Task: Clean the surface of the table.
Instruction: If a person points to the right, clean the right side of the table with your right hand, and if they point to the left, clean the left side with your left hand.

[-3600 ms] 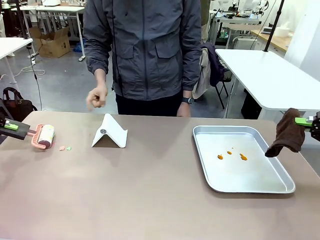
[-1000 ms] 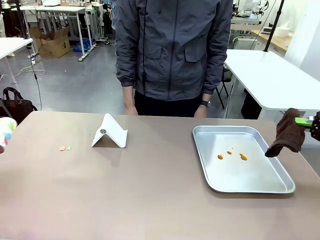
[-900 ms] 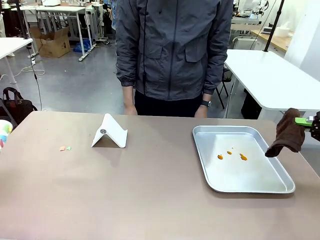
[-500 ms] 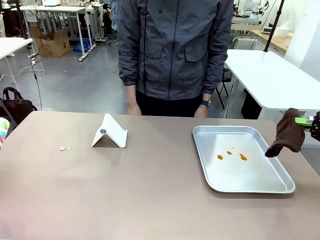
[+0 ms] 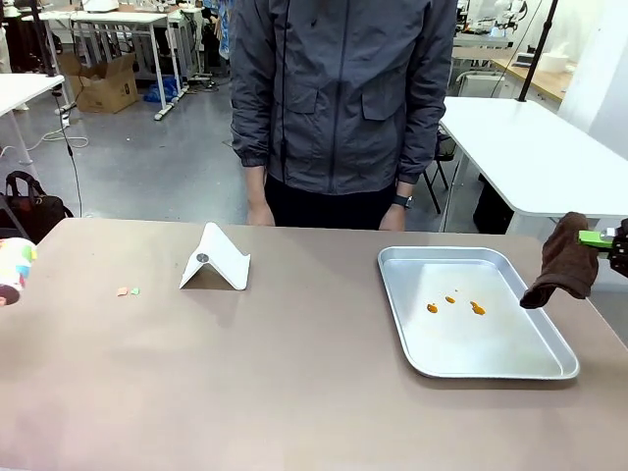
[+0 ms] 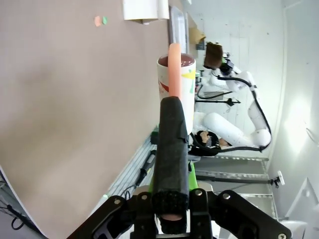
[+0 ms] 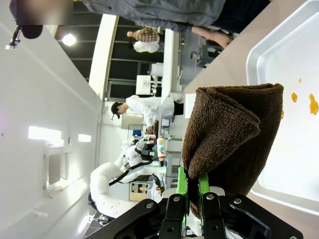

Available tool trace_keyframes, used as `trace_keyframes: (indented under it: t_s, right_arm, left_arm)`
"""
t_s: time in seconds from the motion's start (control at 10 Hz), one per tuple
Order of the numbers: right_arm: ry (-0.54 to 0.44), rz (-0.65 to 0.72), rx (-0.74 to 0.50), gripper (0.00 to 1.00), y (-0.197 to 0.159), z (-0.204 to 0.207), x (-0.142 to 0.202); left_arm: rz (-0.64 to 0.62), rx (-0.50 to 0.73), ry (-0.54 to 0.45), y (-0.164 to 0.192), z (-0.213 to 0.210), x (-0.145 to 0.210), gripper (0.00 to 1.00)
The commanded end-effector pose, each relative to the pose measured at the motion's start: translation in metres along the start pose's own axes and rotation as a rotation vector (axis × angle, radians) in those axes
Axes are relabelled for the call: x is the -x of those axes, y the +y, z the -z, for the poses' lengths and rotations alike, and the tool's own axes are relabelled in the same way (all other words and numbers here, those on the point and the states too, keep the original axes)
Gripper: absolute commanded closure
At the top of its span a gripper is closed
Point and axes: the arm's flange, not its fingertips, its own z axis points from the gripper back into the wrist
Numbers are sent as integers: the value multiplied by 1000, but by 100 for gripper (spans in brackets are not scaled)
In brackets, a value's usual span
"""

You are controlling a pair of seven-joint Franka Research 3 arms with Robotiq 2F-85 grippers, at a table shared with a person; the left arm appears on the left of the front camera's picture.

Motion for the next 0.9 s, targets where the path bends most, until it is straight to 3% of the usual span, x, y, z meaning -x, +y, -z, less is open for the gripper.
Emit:
trace_keyframes:
  t_s: [0.0, 0.4, 0.5, 0.8]
  right_arm:
    - [1, 11, -7, 100, 5, -2, 1]
    - [1, 11, -7, 100, 5, -2, 1]
    - [1, 11, -7, 100, 5, -2, 1]
    - [1, 11, -7, 100, 5, -2, 1]
  left_arm:
    - [-44, -79, -33, -9, 24, -33, 78]
    - [-123, -206, -87, 0, 52, -91, 78]
    - [-150, -209, -57, 4, 55, -99, 78]
    - [-208, -260, -110, 19, 54, -120, 78]
